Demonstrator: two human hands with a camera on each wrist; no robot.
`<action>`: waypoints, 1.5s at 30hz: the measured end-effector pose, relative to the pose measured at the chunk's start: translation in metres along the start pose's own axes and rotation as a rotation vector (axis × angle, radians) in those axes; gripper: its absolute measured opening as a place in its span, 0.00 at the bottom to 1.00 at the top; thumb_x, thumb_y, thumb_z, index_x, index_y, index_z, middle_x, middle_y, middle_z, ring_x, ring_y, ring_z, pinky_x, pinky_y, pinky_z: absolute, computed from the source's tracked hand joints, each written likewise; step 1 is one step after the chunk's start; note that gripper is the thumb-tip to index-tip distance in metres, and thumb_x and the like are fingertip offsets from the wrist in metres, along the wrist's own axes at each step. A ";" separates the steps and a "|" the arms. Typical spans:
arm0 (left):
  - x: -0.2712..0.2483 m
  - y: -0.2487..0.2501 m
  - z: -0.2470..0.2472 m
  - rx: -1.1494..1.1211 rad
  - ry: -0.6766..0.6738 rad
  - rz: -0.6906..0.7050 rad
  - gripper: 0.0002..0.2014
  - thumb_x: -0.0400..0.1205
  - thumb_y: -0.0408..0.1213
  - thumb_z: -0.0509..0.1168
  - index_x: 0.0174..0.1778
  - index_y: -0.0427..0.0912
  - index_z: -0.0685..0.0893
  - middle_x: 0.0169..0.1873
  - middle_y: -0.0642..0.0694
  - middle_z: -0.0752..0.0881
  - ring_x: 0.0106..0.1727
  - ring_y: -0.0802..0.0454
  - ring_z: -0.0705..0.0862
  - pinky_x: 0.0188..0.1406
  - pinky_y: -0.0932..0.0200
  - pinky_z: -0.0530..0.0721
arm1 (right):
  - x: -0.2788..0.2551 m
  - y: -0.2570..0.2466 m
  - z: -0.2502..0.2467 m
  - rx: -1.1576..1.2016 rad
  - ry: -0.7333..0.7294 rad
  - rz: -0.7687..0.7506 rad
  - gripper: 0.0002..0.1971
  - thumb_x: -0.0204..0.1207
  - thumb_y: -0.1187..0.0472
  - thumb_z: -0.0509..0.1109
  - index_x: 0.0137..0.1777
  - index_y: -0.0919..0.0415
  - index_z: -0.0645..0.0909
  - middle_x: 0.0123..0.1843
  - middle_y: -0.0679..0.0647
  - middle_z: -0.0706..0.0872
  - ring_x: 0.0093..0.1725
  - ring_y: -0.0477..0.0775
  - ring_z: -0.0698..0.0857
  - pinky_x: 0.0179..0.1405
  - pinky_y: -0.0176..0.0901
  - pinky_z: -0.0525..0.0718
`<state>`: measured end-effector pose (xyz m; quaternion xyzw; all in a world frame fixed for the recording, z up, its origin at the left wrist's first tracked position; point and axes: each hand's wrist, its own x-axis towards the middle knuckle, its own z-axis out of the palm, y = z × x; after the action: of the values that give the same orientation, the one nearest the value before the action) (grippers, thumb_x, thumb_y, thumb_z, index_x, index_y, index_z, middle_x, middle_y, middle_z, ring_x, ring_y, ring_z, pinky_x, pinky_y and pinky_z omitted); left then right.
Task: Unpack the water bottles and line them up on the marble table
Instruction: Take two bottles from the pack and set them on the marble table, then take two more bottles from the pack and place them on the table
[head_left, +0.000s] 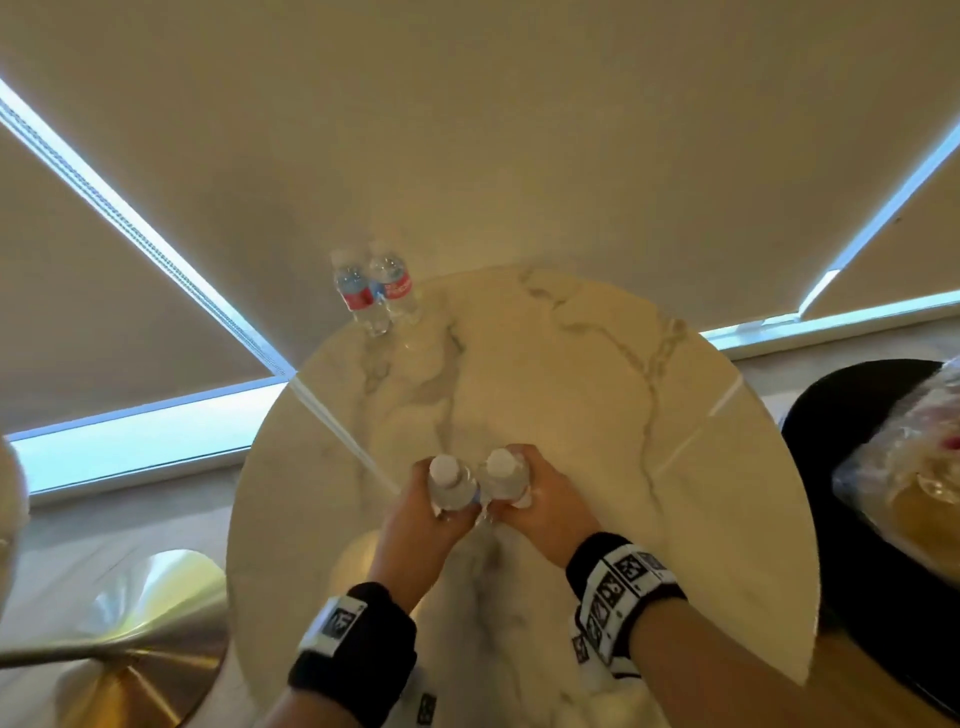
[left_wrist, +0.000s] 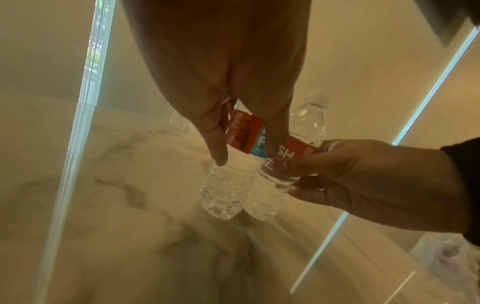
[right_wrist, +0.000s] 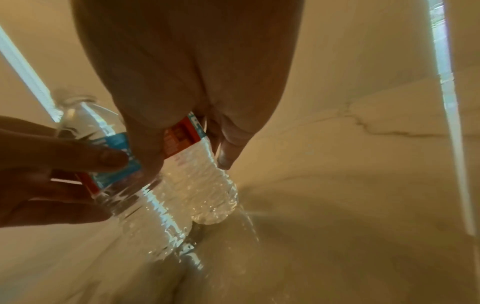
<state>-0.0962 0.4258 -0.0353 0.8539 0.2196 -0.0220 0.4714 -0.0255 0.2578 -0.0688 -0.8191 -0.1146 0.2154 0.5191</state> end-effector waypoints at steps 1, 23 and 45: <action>0.002 -0.004 0.000 -0.007 -0.011 0.006 0.26 0.74 0.49 0.80 0.64 0.59 0.77 0.53 0.60 0.89 0.55 0.62 0.88 0.47 0.67 0.83 | 0.000 0.001 0.002 -0.002 0.005 0.011 0.33 0.68 0.57 0.83 0.71 0.50 0.73 0.62 0.49 0.87 0.58 0.51 0.86 0.55 0.38 0.79; -0.079 0.145 0.304 0.392 -0.816 0.522 0.14 0.83 0.55 0.62 0.61 0.56 0.82 0.49 0.57 0.90 0.49 0.62 0.88 0.50 0.59 0.88 | -0.164 0.201 -0.346 -0.012 0.690 0.649 0.09 0.81 0.54 0.70 0.56 0.56 0.85 0.45 0.49 0.88 0.55 0.58 0.88 0.58 0.52 0.83; 0.044 0.276 0.552 0.338 -0.416 0.577 0.24 0.74 0.69 0.69 0.62 0.63 0.80 0.53 0.61 0.85 0.48 0.68 0.87 0.42 0.70 0.88 | -0.143 0.271 -0.450 -0.005 0.643 0.442 0.33 0.68 0.49 0.80 0.72 0.41 0.71 0.63 0.45 0.86 0.63 0.51 0.85 0.61 0.49 0.84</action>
<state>0.1462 -0.1351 -0.1329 0.9234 -0.1363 -0.0971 0.3455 0.0518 -0.2793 -0.1131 -0.8511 0.2325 0.0541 0.4676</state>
